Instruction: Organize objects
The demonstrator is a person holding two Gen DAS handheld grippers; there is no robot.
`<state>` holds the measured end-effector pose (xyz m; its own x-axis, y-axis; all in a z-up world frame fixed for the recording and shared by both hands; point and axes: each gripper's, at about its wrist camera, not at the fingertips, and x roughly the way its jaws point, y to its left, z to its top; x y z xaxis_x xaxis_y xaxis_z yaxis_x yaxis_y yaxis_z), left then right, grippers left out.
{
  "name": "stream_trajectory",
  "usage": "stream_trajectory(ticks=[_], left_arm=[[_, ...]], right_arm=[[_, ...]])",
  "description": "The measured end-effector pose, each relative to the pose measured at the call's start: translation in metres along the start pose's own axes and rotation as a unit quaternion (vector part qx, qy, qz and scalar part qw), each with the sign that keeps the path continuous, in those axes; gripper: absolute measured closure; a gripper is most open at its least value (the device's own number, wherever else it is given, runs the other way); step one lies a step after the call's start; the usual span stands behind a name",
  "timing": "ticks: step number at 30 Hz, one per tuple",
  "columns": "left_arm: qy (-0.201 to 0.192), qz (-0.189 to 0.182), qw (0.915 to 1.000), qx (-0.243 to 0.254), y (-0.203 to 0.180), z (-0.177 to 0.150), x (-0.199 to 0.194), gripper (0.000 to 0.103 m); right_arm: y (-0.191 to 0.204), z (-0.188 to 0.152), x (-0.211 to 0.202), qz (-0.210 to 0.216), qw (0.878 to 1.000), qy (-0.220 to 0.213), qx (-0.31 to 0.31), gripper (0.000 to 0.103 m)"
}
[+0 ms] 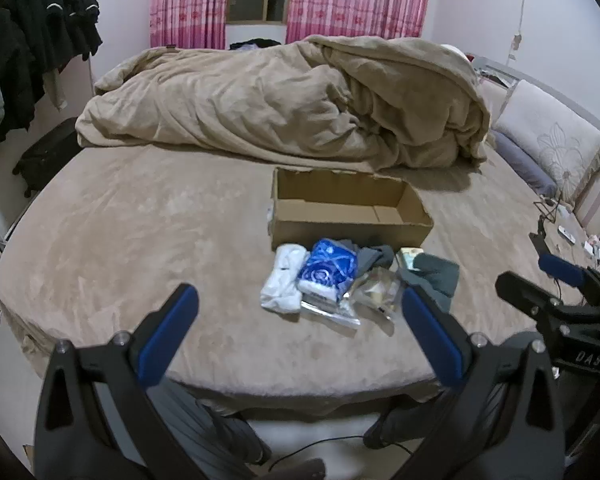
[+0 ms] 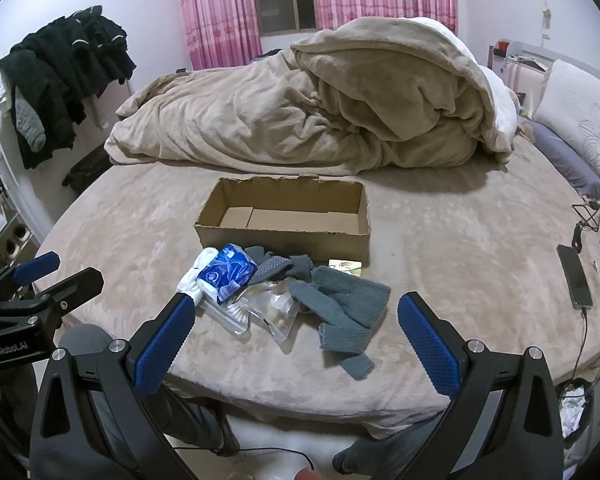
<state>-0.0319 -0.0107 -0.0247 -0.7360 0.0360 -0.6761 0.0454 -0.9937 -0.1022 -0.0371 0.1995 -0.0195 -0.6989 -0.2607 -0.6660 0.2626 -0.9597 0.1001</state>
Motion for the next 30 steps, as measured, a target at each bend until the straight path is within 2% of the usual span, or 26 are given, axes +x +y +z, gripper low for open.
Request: stream_trajectory(ticks=[21, 30], left_arm=[[-0.002, -0.009, 0.9999, 0.012, -0.0031, -0.0021, -0.0022, 0.001], [-0.011, 0.013, 0.9997, 0.018, -0.0072, -0.0019, -0.0052, 0.001]], right_arm=[[-0.0005, -0.0010, 0.0019, -0.002, 1.000, 0.000, 0.000, 0.000], [-0.0011, -0.0019, 0.0016, -0.002, 1.000, -0.001, 0.000, 0.000]])
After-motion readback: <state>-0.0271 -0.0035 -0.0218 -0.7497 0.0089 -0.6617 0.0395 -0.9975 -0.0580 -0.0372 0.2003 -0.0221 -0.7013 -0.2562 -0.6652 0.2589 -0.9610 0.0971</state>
